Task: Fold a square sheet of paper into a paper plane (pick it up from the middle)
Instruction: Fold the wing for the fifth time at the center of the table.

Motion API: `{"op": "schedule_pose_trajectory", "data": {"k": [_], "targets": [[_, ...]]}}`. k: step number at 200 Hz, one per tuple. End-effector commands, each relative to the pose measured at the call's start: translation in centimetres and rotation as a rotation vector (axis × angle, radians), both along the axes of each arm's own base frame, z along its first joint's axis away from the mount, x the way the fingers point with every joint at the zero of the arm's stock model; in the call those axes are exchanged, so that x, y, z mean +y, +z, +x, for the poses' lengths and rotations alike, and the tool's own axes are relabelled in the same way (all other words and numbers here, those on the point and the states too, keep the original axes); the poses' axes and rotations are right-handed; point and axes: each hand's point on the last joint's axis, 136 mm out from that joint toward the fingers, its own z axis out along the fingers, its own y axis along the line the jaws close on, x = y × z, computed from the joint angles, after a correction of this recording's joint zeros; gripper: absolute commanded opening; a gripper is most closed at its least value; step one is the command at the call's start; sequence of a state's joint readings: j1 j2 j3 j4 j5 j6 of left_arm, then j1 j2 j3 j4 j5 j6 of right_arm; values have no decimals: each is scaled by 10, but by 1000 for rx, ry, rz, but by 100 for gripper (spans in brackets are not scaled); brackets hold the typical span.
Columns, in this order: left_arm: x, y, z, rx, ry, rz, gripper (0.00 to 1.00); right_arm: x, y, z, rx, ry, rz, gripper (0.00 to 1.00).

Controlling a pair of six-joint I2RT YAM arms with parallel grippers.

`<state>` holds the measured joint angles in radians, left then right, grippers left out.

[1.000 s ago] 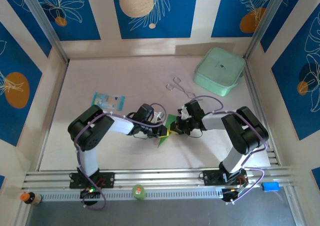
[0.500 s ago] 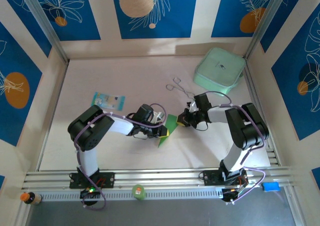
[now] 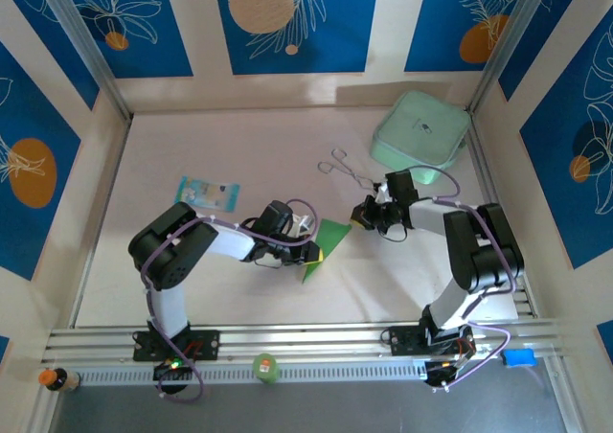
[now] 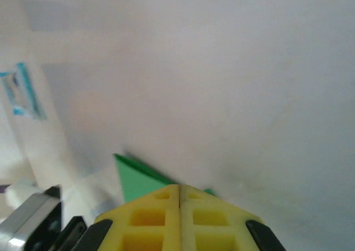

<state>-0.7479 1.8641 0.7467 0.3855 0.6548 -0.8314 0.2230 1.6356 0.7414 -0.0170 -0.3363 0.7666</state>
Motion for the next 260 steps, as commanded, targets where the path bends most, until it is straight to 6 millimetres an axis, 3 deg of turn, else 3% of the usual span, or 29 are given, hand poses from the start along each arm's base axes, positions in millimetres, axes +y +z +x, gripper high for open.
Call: {"op": "schedule_pose_trajectory", "data": {"k": [1,55,92,147,171,208,260], "targets": [[40,-54,-31,157,30,213,0,17,15,-14,-20,60,22,3],[35,-47,-25,145,36,194,0,53,-14,-48,54,165,25,2],[27,-32,-18,119,33,162,0,39,-44,-58,128,131,-60,0],[-4,34,6,21,0,35,0,29,-54,-65,158,113,-46,0],[-21,52,10,3,-37,-20,2,29,-54,-65,155,112,-46,0],[-35,34,7,38,-76,5,3,28,-54,-65,156,110,-47,0],[-13,-5,-10,82,-79,128,3,23,-54,-66,157,104,-56,0]]}}
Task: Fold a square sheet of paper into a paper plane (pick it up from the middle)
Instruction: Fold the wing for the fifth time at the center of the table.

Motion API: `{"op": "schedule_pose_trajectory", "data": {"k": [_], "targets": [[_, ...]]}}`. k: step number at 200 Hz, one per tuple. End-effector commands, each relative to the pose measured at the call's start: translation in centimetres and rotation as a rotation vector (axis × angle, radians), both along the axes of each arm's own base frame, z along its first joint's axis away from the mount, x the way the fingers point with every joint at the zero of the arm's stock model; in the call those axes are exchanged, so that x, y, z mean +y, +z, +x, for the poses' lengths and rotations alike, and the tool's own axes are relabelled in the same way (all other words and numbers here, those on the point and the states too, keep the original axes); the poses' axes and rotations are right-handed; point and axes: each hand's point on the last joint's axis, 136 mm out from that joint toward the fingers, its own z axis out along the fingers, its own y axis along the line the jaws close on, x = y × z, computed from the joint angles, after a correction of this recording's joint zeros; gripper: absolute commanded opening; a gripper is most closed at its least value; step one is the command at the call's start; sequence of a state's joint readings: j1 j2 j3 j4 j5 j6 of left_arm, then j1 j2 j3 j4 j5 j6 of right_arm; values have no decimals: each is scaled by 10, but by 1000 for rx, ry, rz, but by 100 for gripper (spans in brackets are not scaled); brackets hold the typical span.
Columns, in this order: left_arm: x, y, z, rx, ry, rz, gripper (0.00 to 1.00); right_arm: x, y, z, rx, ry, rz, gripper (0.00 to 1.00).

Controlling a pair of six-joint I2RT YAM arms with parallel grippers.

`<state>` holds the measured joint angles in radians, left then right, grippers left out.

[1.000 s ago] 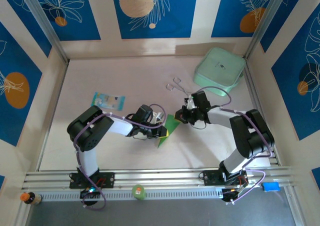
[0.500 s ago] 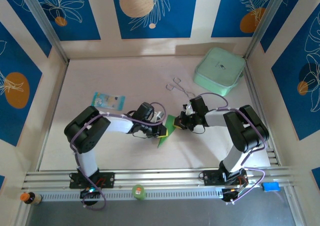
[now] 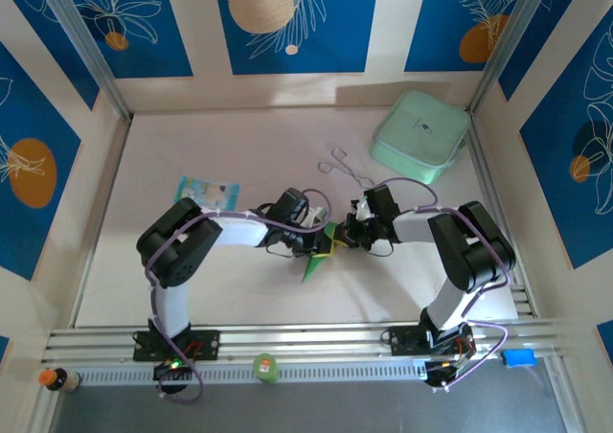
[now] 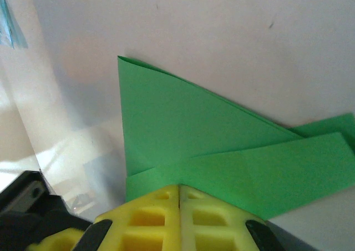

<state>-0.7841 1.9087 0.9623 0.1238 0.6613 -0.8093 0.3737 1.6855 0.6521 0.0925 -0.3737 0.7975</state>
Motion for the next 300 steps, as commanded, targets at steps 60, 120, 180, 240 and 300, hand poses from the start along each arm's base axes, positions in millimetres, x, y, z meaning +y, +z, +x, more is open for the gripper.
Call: {"op": "schedule_pose_trajectory", "data": {"k": [60,120,180,240,300], "targets": [[44,-32,-38,19,-57,194,4,-30,-26,-19,93,-58,-95,0],[64,-24,-58,30,-62,214,6,-28,-26,-17,91,-54,-86,0],[98,-25,-80,36,16,244,6,-20,-15,-11,60,-19,-49,0],[82,34,-37,-148,59,160,7,-9,35,-1,-86,36,-9,6],[71,35,8,-132,110,119,15,-32,43,-22,-89,-36,-29,18]]}}
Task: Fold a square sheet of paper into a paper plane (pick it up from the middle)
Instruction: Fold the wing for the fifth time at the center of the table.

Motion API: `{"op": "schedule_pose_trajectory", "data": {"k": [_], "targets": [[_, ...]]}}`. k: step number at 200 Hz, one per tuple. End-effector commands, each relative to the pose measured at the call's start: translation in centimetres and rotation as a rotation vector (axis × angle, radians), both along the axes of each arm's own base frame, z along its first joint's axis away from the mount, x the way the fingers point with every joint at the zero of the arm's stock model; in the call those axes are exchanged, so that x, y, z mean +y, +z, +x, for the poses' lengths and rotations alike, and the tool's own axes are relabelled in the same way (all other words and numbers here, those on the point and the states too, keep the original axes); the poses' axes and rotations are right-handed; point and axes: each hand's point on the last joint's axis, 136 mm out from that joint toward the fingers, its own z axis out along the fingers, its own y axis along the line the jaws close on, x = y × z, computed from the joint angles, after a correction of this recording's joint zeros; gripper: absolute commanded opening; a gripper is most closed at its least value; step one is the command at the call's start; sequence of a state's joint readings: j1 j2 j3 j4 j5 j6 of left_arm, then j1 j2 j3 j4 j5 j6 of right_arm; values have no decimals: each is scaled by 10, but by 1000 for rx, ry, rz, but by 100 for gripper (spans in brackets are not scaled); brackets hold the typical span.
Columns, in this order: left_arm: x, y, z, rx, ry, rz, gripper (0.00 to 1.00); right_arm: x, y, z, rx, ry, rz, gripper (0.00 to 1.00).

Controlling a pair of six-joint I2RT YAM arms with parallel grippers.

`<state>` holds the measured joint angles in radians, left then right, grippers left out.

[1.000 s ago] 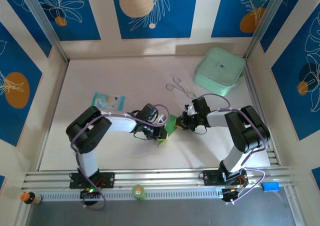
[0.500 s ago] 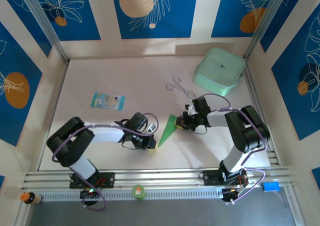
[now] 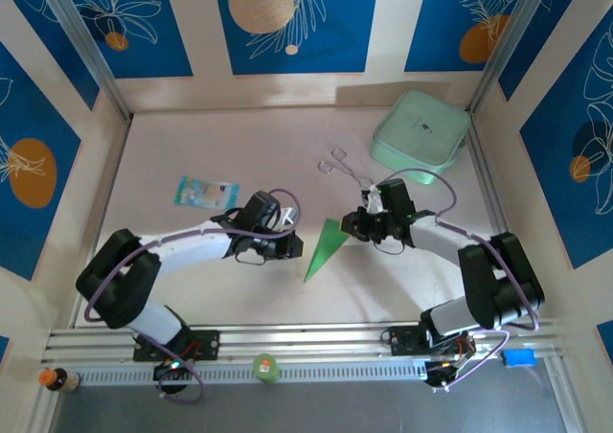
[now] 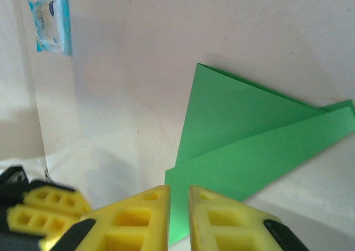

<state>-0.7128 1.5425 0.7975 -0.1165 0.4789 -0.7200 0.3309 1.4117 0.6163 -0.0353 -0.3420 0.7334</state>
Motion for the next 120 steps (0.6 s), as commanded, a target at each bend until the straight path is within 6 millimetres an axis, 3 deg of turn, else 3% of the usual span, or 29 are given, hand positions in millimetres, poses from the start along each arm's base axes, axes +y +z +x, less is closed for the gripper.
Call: {"op": "schedule_pose_trajectory", "data": {"k": [1,61,120], "targets": [[-6,-2,13,6,-11,-11,15,-11,-13,-20,70,-22,-24,18],[-14,-13,31,35,10,-17,18,-13,-17,-33,101,-43,-5,23],[-15,-21,32,68,15,-27,21,-13,-22,-34,131,-54,-8,26]]}}
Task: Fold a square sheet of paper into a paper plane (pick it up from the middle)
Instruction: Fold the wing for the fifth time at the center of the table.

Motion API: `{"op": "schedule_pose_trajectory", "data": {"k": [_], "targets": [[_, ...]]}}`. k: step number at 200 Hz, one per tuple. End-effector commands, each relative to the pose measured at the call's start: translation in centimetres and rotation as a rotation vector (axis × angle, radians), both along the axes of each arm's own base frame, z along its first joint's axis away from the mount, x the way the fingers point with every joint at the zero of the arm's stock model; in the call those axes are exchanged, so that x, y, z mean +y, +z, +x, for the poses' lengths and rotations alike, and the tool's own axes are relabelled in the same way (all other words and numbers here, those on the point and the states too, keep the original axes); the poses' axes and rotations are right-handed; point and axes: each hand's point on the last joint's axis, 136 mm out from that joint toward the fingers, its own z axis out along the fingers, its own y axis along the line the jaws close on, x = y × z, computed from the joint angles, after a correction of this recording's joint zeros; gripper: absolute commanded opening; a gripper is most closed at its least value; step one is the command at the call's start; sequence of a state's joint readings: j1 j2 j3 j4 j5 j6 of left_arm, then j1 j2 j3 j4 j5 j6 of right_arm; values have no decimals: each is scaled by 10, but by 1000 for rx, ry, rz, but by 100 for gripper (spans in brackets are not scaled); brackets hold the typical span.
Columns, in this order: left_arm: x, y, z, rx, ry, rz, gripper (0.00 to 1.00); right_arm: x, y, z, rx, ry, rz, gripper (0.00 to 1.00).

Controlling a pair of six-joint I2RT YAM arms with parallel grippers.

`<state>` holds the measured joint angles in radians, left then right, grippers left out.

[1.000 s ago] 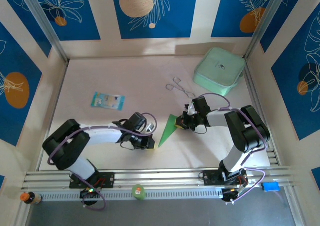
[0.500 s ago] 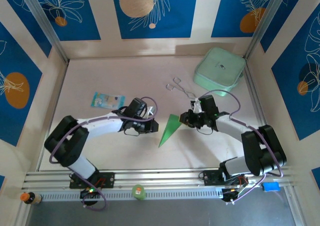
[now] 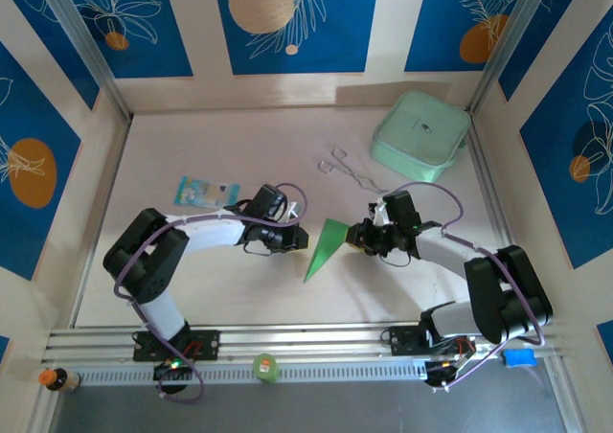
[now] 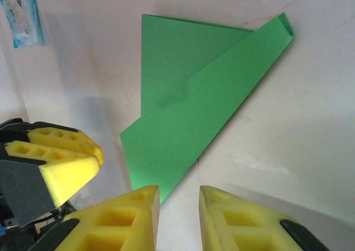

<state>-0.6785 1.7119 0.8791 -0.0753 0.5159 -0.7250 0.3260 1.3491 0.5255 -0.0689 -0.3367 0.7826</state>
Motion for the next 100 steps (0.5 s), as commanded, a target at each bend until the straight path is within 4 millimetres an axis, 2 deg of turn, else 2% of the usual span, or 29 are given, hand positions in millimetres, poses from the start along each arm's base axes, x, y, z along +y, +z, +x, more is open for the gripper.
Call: {"op": "schedule_pose_trajectory", "data": {"k": [1,61,100], "targets": [[-4,4,8,8,0,-34,21,-2,-5,-6,42,-14,2,26],[-1,-3,4,29,25,-46,22,4,-8,-8,64,-17,17,27],[-7,-2,5,36,13,-80,24,4,-10,-12,68,-18,11,27]]}}
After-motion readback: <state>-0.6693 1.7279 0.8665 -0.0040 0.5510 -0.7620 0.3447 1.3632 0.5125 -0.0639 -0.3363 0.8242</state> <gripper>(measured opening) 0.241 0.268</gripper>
